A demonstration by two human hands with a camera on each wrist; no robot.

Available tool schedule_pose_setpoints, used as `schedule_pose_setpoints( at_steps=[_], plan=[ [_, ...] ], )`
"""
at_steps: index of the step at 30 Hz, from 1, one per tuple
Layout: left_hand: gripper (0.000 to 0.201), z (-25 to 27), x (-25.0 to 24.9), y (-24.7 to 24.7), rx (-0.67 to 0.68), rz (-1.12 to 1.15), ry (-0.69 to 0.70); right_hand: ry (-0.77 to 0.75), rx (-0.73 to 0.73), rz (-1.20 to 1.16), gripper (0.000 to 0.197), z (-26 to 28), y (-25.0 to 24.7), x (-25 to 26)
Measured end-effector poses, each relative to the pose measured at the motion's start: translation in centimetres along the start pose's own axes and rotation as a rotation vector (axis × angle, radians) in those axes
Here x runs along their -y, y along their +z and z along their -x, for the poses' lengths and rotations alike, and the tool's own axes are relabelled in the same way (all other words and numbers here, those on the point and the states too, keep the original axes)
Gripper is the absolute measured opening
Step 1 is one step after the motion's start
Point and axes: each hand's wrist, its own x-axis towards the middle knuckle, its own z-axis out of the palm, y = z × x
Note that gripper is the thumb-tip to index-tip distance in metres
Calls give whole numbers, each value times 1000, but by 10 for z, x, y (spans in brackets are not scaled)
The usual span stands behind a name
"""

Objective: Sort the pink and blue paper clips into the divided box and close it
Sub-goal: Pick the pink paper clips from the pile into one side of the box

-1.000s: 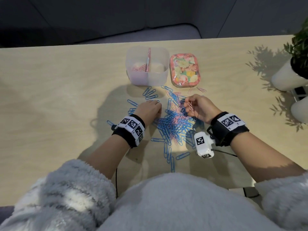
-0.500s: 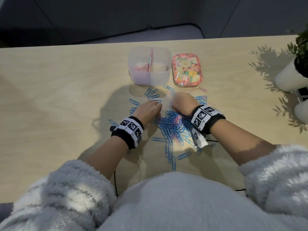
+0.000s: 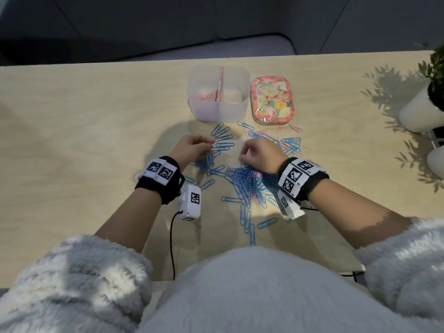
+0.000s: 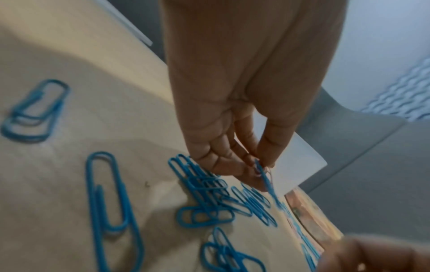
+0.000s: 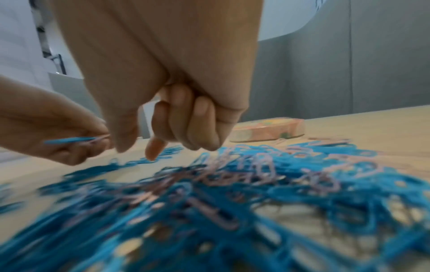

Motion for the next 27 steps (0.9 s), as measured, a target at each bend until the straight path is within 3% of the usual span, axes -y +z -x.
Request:
schedule_pose_setpoints(
  at_steps=[3, 6, 11, 17, 20, 23, 27],
  plan=[
    [21, 3, 4, -5, -21, 119, -22, -42, 143, 122, 31, 16, 16, 9],
    [20, 5, 6, -7, -46, 171, -2, -74, 118, 201, 23, 27, 25, 8],
    [25, 5, 13, -14, -58, 155, 19, -52, 177, -6, 10, 36, 16, -2],
    [21, 5, 17, -19, -177, -22, 130, 93, 68, -346, 21, 23, -2, -14],
    [15, 4, 15, -18, -214, -69, 165, 126, -35, -74, 8, 19, -8, -14],
    [19, 5, 8, -13, -164, 4, 43, -8, -114, 187, 22, 28, -6, 1],
    [28, 9, 0, -2, -82, 315, -168, -157, 87, 173, 22, 34, 12, 18]
  ],
)
